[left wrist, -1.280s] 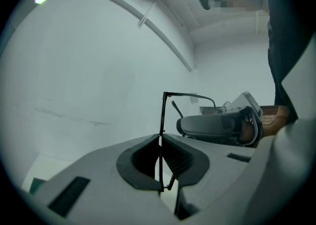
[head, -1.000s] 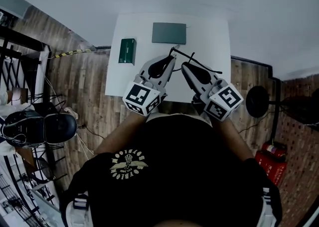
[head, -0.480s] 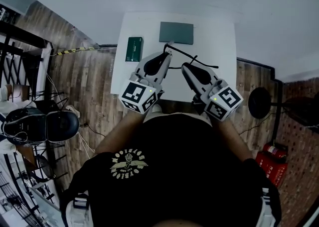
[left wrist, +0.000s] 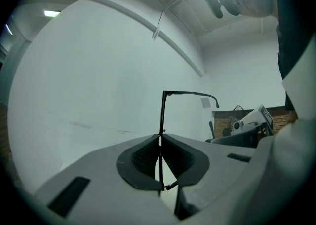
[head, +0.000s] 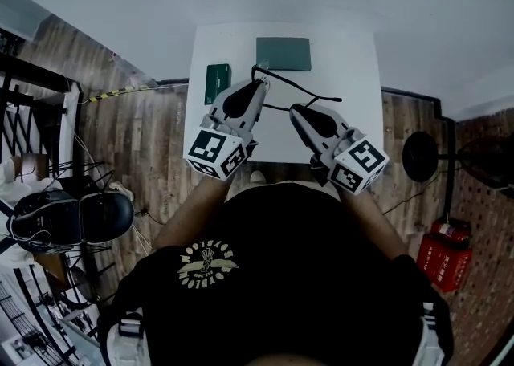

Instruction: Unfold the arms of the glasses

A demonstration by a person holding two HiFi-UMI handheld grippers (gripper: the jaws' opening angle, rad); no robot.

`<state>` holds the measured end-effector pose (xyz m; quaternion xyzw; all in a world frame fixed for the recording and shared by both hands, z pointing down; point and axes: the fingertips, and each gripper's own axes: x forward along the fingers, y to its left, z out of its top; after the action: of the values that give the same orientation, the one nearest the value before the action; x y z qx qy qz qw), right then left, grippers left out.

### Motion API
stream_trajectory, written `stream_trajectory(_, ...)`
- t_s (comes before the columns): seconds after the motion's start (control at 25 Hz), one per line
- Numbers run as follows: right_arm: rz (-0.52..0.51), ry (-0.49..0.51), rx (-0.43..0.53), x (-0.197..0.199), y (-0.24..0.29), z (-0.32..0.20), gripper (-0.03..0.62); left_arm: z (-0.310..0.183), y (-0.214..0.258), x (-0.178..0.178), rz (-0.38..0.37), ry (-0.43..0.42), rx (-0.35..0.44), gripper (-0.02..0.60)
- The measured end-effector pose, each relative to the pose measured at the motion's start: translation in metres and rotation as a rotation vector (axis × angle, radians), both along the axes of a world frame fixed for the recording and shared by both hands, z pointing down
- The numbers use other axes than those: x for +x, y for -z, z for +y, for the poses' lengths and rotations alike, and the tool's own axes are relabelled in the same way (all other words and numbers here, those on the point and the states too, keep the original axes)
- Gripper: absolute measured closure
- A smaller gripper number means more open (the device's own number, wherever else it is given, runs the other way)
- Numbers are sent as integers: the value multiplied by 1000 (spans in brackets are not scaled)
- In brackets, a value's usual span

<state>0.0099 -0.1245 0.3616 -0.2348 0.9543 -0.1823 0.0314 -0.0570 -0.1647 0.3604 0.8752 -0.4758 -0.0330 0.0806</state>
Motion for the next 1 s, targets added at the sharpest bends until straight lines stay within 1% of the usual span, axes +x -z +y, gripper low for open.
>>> stream_trajectory(0.36,13,-36,-10,-17,-11,1,580,-11,12,-30,28,-17,25,559)
stream_trajectory(0.68,27,-67,-28,-31,-23,1,580,-18,11,-46,49,-42,16,560)
stream_trajectory(1.0,43,-89,-64,-59,-45,0,579,-27,7,-77,69,-63,9,560)
